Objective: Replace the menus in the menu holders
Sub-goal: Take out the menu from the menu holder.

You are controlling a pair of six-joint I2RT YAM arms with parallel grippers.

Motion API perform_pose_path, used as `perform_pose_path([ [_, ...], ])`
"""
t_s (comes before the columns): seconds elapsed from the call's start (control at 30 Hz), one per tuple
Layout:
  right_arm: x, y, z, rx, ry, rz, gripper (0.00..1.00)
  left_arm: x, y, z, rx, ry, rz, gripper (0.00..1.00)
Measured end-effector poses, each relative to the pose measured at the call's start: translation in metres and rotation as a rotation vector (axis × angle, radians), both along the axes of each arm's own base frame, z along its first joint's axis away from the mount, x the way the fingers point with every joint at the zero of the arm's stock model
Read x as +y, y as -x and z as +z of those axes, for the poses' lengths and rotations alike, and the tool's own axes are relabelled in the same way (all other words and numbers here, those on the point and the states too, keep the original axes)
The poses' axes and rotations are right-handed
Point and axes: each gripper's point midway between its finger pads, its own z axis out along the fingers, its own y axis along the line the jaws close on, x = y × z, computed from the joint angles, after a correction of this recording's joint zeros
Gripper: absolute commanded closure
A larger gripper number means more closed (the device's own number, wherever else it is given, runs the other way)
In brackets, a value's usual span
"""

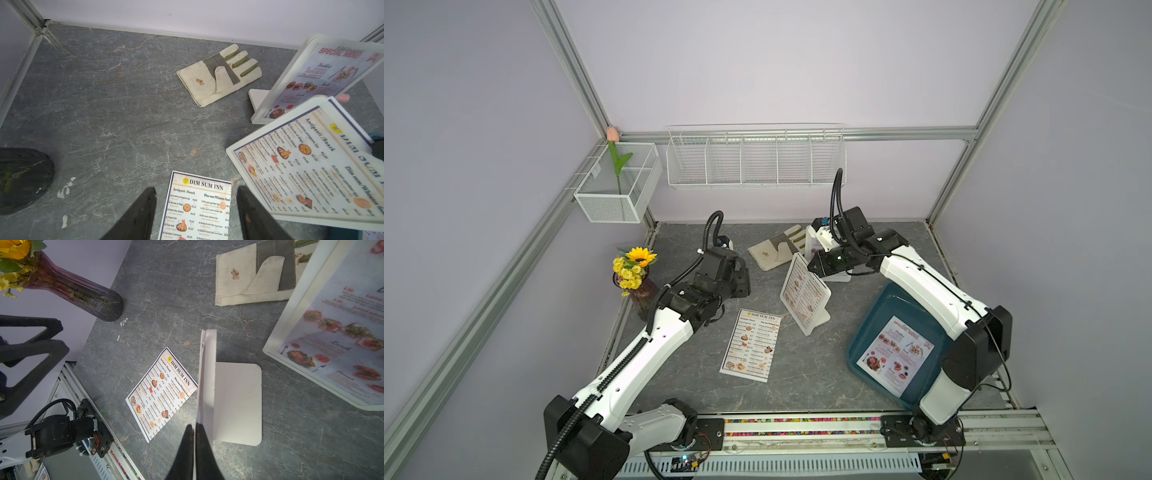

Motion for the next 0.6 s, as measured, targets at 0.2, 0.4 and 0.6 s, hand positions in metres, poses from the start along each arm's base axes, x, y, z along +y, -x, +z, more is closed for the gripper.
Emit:
perform_pose_path([
  [0.2, 0.001, -0.002, 0.009, -0.017, -0.015, 0.001, 0.93, 0.0, 0.0, 0.0, -0.001, 0.001, 0.0, 0.36],
  [0.4, -0.003, -0.007, 0.022, -0.04, -0.028, -0.01, 0.93, -0.001, -0.001, 0.001, -0.005, 0.004, 0.0, 0.36],
  [0.6, -0.005, -0.009, 0.048, -0.083, -0.041, -0.006, 0.93, 0.001, -0.002, 0.0, -0.003, 0.001, 0.006, 0.35],
])
